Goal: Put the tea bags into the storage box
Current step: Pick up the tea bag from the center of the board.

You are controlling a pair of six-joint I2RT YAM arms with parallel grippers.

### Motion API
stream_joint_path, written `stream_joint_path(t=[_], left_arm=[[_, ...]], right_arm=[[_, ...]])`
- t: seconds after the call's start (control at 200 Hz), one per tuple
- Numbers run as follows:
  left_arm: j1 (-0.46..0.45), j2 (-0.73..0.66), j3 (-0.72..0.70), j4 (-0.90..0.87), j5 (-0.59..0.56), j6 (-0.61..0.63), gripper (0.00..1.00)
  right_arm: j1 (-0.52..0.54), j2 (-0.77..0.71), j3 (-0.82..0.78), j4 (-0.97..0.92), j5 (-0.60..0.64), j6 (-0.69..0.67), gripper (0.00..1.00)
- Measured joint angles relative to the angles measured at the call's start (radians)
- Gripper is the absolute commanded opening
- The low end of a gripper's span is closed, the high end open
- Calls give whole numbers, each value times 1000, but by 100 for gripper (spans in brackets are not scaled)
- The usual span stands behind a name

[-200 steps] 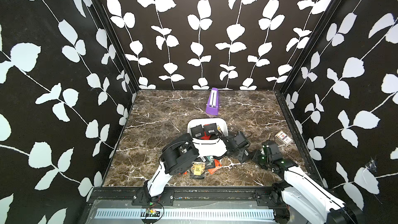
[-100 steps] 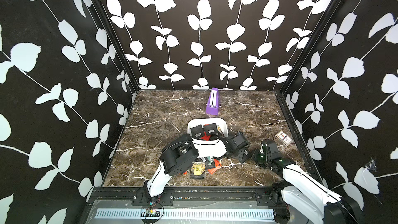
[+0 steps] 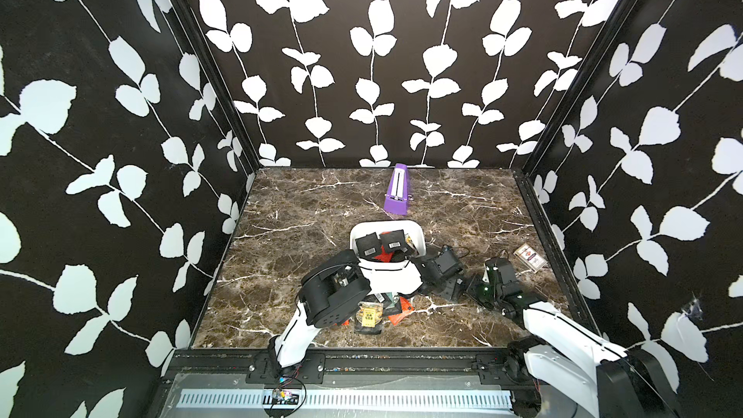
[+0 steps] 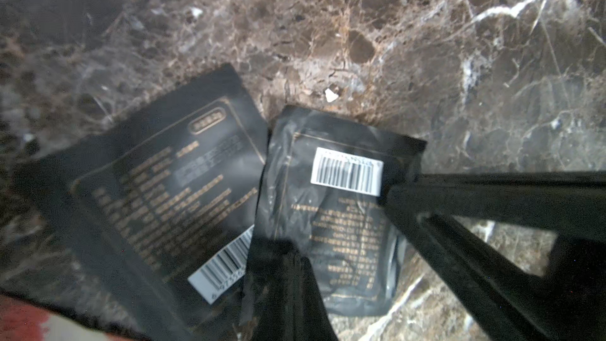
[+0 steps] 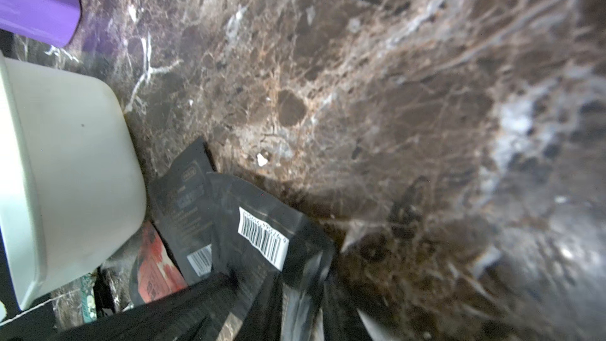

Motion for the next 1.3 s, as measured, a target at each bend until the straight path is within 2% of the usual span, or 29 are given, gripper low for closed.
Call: stream_joint_path(t=[0.51, 0.81, 0.935, 1.125, 1.3], left_arm=[[0, -1, -1, 2, 0, 0, 0], [0, -1, -2, 2, 0, 0, 0], [0, -1, -2, 2, 1, 0, 0], [0, -9, -8, 1, 0, 6, 0], [10, -72, -42, -27, 0, 27, 0]], right_arm=[[39, 54, -45, 190, 29, 85, 22], [74, 106, -45, 252, 62, 90, 8], [79, 106, -44, 250, 69, 88, 0], [80, 69, -42, 196, 79, 80, 0], [81, -66, -23, 26, 111, 41, 0]])
